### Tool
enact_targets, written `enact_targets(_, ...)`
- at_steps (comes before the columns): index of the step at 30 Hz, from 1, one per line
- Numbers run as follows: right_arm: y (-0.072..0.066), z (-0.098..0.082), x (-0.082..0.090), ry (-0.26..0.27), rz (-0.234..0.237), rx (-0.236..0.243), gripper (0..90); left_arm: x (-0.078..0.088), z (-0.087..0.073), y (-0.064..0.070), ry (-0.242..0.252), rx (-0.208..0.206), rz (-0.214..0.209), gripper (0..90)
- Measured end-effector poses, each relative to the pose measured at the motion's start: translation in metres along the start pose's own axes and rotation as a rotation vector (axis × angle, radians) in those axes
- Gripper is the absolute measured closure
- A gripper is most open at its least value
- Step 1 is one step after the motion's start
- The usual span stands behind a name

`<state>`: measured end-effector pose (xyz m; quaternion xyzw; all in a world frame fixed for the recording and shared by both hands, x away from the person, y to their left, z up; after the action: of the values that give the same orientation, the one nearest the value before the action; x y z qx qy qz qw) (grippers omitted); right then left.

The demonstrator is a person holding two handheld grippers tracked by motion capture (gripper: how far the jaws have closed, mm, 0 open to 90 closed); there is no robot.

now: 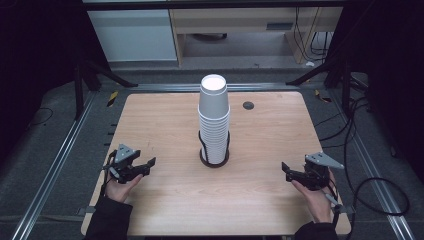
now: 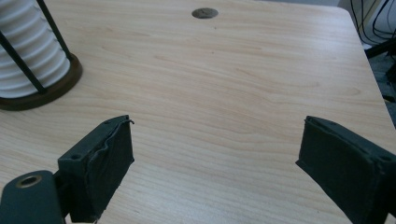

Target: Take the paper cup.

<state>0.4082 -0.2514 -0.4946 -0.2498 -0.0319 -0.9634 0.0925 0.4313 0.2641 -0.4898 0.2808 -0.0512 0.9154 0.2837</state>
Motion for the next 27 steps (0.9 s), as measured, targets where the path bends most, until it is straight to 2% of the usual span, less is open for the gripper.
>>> enact_targets(7,-0.012,0.008,0.004,0.026,0.043,0.008,10.0,0.005,0.004,0.001,0.021,0.032,-0.009,26.4)
enact_targets(16,-0.025,0.031,0.009,0.064,0.067,0.032,10.3,0.005,0.004,0.003,0.016,0.032,-0.035,22.0)
enact_targets(21,-0.036,0.057,0.015,0.108,0.098,0.047,9.5,0.003,0.004,0.007,0.013,0.024,-0.059,20.0)
enact_targets(22,-0.042,0.071,0.02,0.14,0.115,0.049,9.0,0.003,0.004,0.009,0.01,0.017,-0.065,19.0)
enact_targets(23,-0.042,0.071,0.02,0.14,0.115,0.049,9.0,0.003,0.005,0.009,0.011,0.012,-0.063,19.0)
enact_targets(27,-0.056,0.103,0.03,0.192,0.153,0.066,7.2,0.001,0.004,0.01,0.0,0.013,-0.076,17.9)
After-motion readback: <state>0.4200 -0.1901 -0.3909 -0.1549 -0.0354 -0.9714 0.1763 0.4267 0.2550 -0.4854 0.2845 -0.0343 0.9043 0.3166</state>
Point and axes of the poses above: each handheld gripper's, and its own axes: x roughly backward along the jaws, z roughly out of its top, y roughly to its right, the point moved 6 cm from there along -x, roughly forward along the jaws, and after that the axes turned 7 degrees about -z, right-handed, at the moved point
